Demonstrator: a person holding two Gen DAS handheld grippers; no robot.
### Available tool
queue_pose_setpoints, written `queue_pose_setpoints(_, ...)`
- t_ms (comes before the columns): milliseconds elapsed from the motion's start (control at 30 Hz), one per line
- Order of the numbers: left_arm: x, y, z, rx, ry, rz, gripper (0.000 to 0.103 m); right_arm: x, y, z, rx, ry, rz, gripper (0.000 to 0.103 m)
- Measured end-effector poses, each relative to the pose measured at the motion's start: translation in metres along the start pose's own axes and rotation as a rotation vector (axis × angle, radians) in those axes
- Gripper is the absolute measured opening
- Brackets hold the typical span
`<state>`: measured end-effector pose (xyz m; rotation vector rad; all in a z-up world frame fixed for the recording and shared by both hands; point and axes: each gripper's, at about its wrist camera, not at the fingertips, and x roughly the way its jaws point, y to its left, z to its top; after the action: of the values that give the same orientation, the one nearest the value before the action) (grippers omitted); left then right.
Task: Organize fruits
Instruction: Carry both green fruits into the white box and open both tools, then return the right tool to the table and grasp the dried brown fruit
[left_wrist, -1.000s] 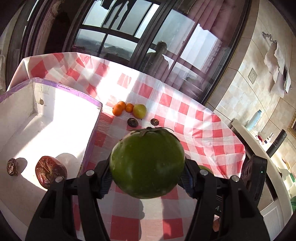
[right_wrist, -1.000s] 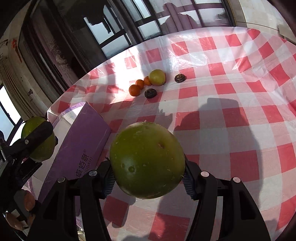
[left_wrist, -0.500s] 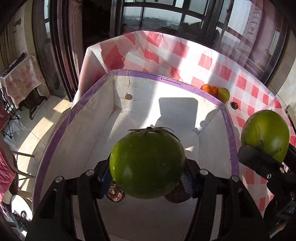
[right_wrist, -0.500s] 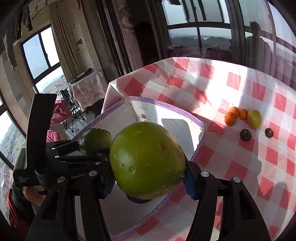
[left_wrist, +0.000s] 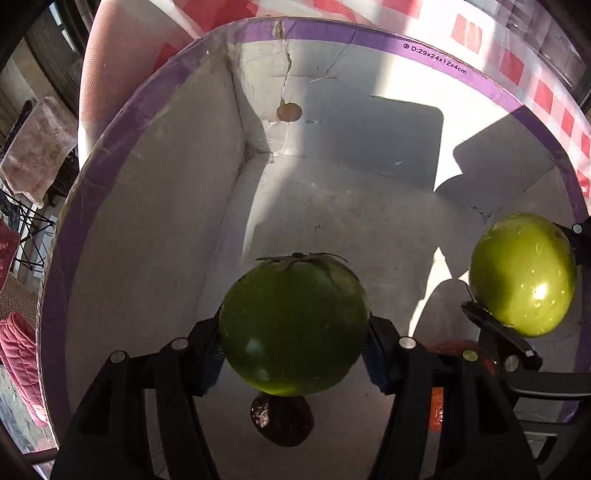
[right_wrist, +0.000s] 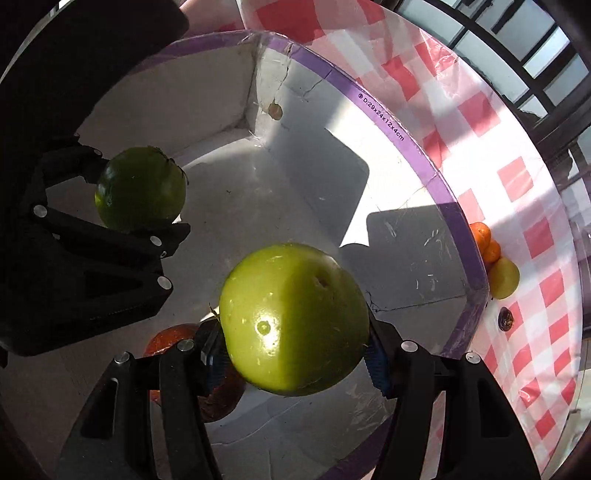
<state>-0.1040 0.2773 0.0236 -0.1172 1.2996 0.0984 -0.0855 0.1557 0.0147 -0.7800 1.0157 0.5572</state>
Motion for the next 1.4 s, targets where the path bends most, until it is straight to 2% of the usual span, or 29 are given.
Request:
queue_pose_setpoints(67,0.007,0.002,-0.002,-0.001,0.020,0.000,0.062,0.003,0.001,0.000,-0.035,0.023,-0.023,0.060)
queue_pose_setpoints(167,0.004,-0.001,-0.004,0.023,0.008,0.026,0.062,0.013,0.010,0.000,-0.130,0.059,-0.112,0.060)
queue_pose_setpoints(333,0.009,0.003,-0.005,0.010,0.031,0.056,0.062,0.018,0.021,-0.004,-0.229,0.106,-0.135,0.059)
queue_pose_setpoints(533,0.009,0.002,-0.009,0.020,0.044,0.055,0.062,0.023,0.018,-0.005,-0.229,0.149,-0.117,0.059)
queue_pose_setpoints(867,0.001,0.004,-0.014,0.001,0.031,0.021,0.063,0.023,0.016,-0.006,-0.218,0.134,-0.115,0.061)
queue_pose_setpoints(900,-0.003,0.004,-0.014,-0.003,0.018,0.018,0.064,0.022,0.018,-0.006,-0.217,0.127,-0.128,0.067)
queue_pose_setpoints(933,-0.006,0.006,-0.014,-0.011,0.007,0.013,0.071,0.020,0.020,-0.006,-0.218,0.119,-0.151,0.073)
queue_pose_setpoints(967,-0.009,0.007,-0.012,-0.022,-0.006,0.006,0.079,0.017,0.021,-0.006,-0.224,0.103,-0.173,0.073)
queue_pose_setpoints(1000,-0.015,0.009,-0.010,-0.039,-0.028,-0.015,0.079,0.012,0.022,-0.007,-0.227,0.077,-0.186,0.074)
queue_pose_setpoints(1033,-0.022,0.012,-0.009,-0.054,-0.055,-0.047,0.079,0.001,0.024,-0.008,-0.219,0.039,-0.182,0.073)
queue_pose_setpoints(1100,-0.051,0.018,-0.008,-0.099,-0.186,-0.078,0.079,-0.035,0.019,-0.009,-0.165,-0.088,-0.133,0.073)
queue_pose_setpoints(1133,-0.074,0.021,-0.010,-0.133,-0.288,-0.077,0.079,-0.058,0.011,-0.012,-0.119,-0.172,-0.102,0.073)
queue_pose_setpoints(1167,-0.098,0.024,-0.015,-0.176,-0.398,-0.070,0.085,-0.083,0.001,-0.017,-0.072,-0.271,-0.072,0.073)
queue_pose_setpoints(1200,-0.126,0.025,-0.022,-0.224,-0.510,-0.061,0.090,-0.109,-0.010,-0.027,-0.032,-0.382,-0.055,0.077)
queue_pose_setpoints(1233,-0.154,0.022,-0.027,-0.263,-0.618,-0.063,0.098,-0.132,-0.023,-0.040,0.005,-0.486,-0.057,0.087)
queue_pose_setpoints(1300,-0.206,0.010,-0.038,-0.289,-0.804,-0.106,0.101,-0.164,-0.060,-0.070,0.089,-0.675,-0.101,0.090)
queue_pose_setpoints(1367,-0.245,-0.019,-0.055,-0.241,-0.945,-0.174,0.101,-0.176,-0.098,-0.102,0.196,-0.763,-0.181,0.090)
queue_pose_setpoints(1400,-0.266,-0.044,-0.050,-0.186,-1.000,-0.210,0.101,-0.174,-0.120,-0.118,0.265,-0.777,-0.221,0.091)
